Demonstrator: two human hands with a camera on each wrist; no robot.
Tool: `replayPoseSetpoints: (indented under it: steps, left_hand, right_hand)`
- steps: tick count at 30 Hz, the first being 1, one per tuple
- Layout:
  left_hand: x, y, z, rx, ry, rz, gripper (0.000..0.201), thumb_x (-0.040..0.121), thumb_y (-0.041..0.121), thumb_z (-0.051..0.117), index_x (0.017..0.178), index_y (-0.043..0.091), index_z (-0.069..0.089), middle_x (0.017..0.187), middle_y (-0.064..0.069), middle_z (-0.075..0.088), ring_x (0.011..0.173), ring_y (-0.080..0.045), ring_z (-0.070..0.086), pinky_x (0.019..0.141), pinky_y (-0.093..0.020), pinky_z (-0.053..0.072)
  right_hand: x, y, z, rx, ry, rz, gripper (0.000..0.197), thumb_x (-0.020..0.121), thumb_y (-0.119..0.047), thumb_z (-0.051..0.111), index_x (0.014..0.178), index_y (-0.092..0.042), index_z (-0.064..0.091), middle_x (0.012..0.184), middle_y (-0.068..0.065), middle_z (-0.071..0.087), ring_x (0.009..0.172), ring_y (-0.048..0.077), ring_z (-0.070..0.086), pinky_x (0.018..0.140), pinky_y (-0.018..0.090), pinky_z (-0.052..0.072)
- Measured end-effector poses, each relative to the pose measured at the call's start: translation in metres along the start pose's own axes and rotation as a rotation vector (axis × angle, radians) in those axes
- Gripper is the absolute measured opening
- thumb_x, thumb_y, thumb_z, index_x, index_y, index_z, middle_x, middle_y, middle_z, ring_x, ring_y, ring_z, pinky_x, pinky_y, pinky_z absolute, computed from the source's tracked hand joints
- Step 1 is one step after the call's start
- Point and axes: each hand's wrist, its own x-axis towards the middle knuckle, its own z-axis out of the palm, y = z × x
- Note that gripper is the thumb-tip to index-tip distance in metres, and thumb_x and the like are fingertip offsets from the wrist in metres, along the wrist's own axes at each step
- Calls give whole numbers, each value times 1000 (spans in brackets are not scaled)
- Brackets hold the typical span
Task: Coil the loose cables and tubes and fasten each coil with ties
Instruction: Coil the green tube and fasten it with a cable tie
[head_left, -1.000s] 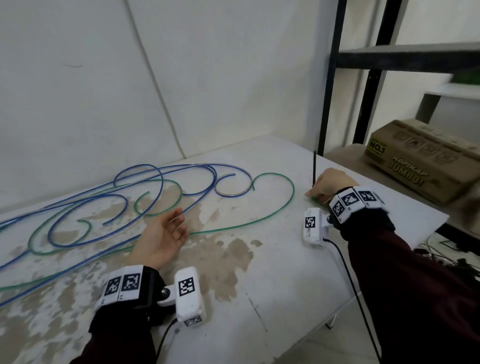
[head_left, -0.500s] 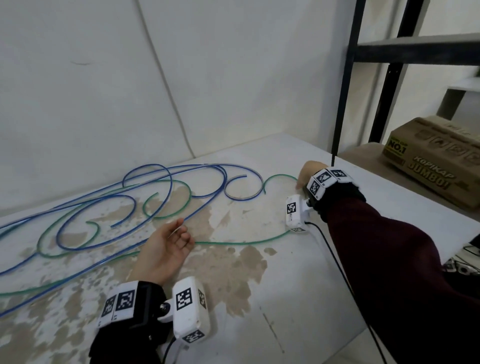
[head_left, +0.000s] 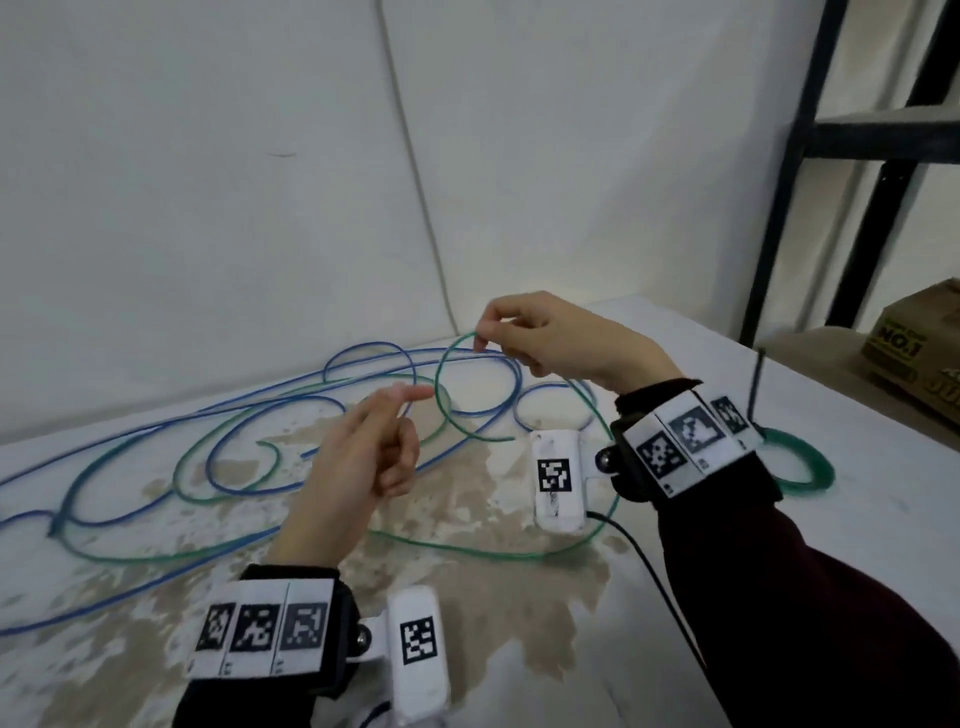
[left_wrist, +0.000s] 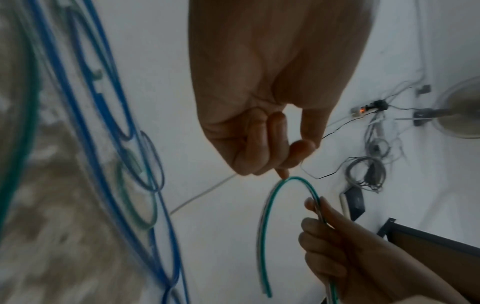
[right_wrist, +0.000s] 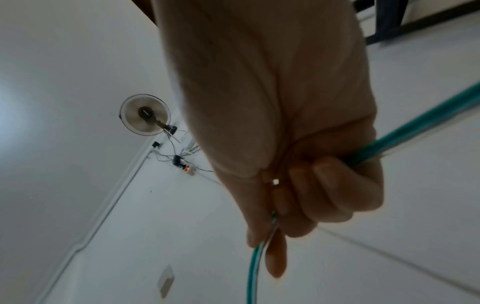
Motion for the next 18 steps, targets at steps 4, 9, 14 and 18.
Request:
replayPoseSetpoints:
  steps: [4,9,14,18]
  left_hand:
    - [-2,34,-25,276,94,170,7,91,16,59,89,10,55,42,2,30,36,-11,19,42,-24,15]
    - [-1,69,-58,460,120,281,7,94,13,56,96,7,57,48,-4,47,34,-16,36,39,-23,33]
    - [-10,90,-87,459,116,342,8,94,10,55,94,6,61,53,-9,54,40,-21,47,41,-26,42]
    - [-17,98,-96,409,50,375,11,92,6,54,90,-1,62,62,-9,65,57,-24,64,47,-28,51]
  right_hand:
    - [18,-32,21,91,31,-146,24,100,-25,47,85,-13,63,58,-6,37,49,7,30,48,19,28]
    - [34,-58,47,327,101,-254,24,101,-21,45,82,-13,58,52,-10,32,48,9,22,45,18,22]
    - [40,-66,68,446,82,-311,24,101,-21,43,84,-12,58,59,-2,26,50,11,19,44,20,20]
    - [46,-66,81,403,88,-257,26,101,-24,43,84,-13,58,51,-10,32,47,9,22,47,26,19]
